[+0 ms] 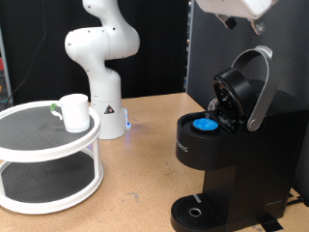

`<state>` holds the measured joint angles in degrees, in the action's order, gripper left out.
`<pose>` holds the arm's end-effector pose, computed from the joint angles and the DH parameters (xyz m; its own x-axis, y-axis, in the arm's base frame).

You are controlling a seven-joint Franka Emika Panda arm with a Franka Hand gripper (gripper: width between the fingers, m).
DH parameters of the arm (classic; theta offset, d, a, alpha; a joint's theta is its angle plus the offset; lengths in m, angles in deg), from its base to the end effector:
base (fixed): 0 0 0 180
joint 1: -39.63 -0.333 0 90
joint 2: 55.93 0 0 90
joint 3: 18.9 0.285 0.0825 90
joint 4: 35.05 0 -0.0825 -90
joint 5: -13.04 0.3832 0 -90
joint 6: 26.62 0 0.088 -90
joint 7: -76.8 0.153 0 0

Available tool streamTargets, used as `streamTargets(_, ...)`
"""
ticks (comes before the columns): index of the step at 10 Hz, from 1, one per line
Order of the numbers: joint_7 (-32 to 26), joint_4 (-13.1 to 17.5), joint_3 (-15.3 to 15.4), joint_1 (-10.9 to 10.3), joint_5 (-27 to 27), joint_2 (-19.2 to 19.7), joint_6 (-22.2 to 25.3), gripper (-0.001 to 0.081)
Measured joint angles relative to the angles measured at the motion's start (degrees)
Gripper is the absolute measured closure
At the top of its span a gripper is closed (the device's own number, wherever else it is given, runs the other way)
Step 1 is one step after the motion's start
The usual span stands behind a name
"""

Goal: Make a cup of coffee with the keurig machine

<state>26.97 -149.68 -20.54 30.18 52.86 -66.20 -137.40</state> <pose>0.5184 0.1428 0.4963 0.6826 0.5359 0.4969 0.7262 -0.5735 -0.3791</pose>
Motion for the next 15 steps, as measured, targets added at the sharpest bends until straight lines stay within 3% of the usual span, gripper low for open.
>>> streamTargets(3, 2.52, -0.3, 3.4, -0.48, -0.58, 0.2, -3.06, 0.0006)
streamTargets(5, 3.89, -0.67, 5.36, -0.69, -1.0, 0.51, -4.98, 0.027)
streamTargets(6, 4.22, -0.75, 6.08, -0.8, -1.13, 0.86, -5.56, 0.027)
streamTargets(7, 4.29, -0.87, 6.71, -0.82, -1.17, 1.23, -6.15, 0.0445)
streamTargets(8, 4.3, -1.06, 7.24, -0.83, -1.18, 1.51, -6.74, 0.0445)
streamTargets(9, 4.31, -1.41, 7.67, -0.83, -1.21, 1.62, -7.25, 0.0641)
streamTargets(10, 4.31, -1.72, 7.92, -0.83, -1.28, 1.67, -7.44, 0.0641)
streamTargets(11, 4.31, -1.97, 8.03, -0.83, -1.3, 1.69, -7.54, 0.0755)
streamTargets(15, 4.17, -3.34, 8.02, -0.74, -1.67, 1.77, -8.8, 0.0804)
